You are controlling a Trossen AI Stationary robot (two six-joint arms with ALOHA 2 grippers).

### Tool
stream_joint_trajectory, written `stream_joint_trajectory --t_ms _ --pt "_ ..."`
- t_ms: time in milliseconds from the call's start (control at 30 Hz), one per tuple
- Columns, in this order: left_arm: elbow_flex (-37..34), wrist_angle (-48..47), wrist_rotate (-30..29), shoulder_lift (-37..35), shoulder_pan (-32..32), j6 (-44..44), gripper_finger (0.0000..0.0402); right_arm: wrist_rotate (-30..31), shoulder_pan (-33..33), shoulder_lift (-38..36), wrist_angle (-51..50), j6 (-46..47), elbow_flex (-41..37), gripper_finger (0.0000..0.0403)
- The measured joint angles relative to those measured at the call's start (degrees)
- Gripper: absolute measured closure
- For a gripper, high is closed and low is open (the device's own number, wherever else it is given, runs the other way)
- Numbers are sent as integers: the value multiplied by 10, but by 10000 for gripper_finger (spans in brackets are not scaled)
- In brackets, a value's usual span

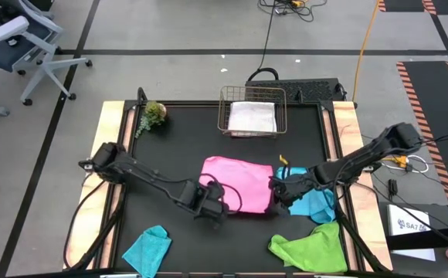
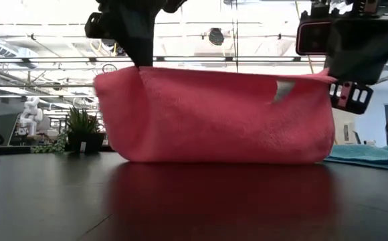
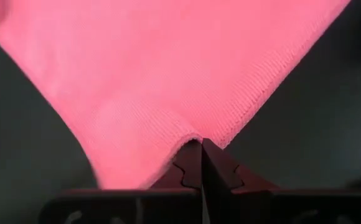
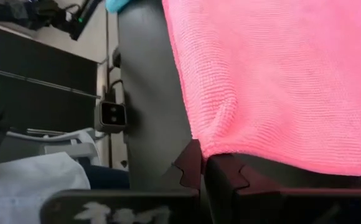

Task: Fold microfiber towels
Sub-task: Fold the pink towel

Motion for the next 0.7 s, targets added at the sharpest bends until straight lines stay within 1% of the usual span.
stream_joint_trajectory --t_ms 167,267,367,567,700 --pt "0 2 26 39 -7 3 395 0 6 22 22 0 -1 403" --pt "0 2 45 51 -10 5 381 -1 7 31 28 -4 -1 392" --pt "-1 -1 79 53 -10 26 365 -3 7 34 20 -11 -1 367" --pt "0 11 136 53 -10 64 325 -3 7 34 24 -18 -1 301" --pt "0 11 151 53 -10 73 308 -3 7 34 24 -38 -1 273"
